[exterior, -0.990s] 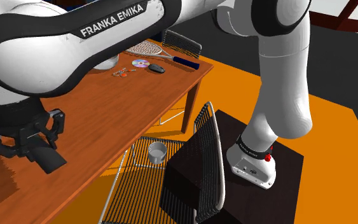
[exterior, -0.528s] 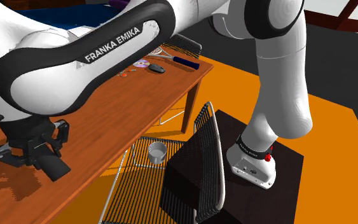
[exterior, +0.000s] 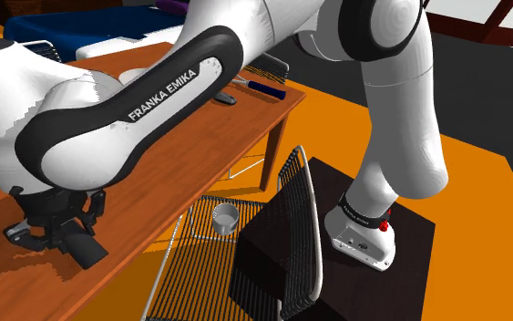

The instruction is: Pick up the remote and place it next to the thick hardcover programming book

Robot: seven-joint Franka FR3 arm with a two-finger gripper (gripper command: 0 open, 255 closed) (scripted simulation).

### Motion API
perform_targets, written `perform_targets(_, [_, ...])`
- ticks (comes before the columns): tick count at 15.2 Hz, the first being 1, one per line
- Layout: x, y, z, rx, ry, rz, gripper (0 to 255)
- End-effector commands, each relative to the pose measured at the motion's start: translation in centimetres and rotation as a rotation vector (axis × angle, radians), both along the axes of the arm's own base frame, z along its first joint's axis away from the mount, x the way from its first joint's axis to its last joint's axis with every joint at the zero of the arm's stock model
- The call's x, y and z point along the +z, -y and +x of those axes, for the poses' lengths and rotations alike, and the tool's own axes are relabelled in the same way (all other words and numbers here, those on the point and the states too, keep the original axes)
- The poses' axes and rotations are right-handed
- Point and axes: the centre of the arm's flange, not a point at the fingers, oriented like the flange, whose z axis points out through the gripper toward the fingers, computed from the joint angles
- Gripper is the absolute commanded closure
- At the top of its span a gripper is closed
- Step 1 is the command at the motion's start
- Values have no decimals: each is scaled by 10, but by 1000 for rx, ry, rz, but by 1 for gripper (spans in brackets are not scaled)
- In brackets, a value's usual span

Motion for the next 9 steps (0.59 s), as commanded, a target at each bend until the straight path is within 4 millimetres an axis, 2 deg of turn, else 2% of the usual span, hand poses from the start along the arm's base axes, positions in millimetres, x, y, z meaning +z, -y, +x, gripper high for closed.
perform_targets(1, [-2, 0, 0, 0, 1, 1, 255])
perform_targets(6, [-2, 0, 0, 0, 1, 1, 255])
perform_targets(7, [-2, 0, 0, 0, 1, 1, 0])
perform_targets(9, [-2, 0, 0, 0, 1, 1, 0])
